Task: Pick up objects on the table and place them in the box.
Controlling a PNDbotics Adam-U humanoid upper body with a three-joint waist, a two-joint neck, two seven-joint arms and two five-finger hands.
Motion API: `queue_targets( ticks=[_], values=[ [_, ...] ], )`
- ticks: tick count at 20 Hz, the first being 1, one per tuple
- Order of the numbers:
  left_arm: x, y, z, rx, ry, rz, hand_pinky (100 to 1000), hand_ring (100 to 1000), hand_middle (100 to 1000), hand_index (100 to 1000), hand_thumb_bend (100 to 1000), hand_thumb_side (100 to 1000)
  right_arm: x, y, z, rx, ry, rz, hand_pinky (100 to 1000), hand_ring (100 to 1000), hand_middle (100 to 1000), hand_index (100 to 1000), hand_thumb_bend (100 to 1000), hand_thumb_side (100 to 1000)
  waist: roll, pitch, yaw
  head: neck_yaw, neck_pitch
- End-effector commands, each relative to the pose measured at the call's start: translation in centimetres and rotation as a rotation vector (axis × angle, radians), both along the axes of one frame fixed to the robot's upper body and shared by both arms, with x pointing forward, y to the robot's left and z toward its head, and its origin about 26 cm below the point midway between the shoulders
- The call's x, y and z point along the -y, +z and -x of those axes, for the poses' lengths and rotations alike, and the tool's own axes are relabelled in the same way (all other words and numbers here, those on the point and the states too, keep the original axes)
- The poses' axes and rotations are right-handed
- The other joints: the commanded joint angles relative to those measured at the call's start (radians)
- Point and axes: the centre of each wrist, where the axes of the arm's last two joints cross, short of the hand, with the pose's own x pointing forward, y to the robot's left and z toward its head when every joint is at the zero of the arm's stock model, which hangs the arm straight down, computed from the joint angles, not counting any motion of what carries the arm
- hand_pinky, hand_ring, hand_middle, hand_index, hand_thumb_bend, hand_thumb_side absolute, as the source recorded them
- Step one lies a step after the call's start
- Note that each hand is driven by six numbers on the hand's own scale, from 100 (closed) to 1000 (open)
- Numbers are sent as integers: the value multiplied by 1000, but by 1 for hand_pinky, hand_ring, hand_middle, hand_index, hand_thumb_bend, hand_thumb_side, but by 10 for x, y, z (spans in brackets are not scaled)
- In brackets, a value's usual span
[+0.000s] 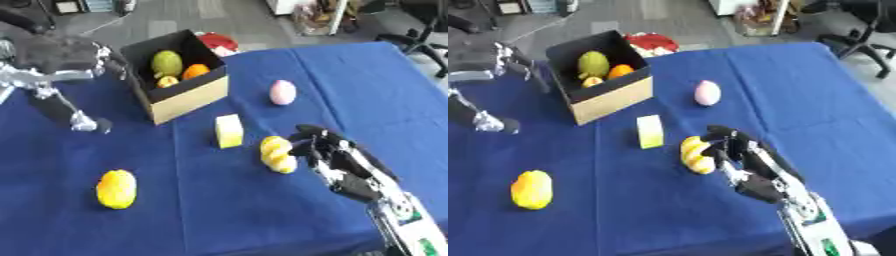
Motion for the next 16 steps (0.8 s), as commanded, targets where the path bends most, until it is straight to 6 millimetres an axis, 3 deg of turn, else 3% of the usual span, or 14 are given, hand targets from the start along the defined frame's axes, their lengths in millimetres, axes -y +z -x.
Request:
queue_targets(
  ticks=[1,8,13,16],
  values=[
    [-9,-10,5,-129,-65,-204,780,675,648,799,493,169,4,5,-1,16,-4,18,790,720,773,911,100,340,14,-20,-1,-7,4],
    [-29,-49,5,-216,-6,-283,780,681,655,806,502,132,3,5,-1,15,2,19,792,720,773,911,100,339,14,-18,-1,-10,4],
    [-28,-58,2,-221,-13,-299,778,687,669,817,501,123,2,5,-1,15,7,19,793,721,774,911,100,334,13,-17,-2,-12,4],
    [-25,-61,1,-218,-25,-294,742,629,607,770,473,100,2,5,-1,14,8,19,793,721,774,912,100,334,12,-17,-2,-13,4]
  ],
)
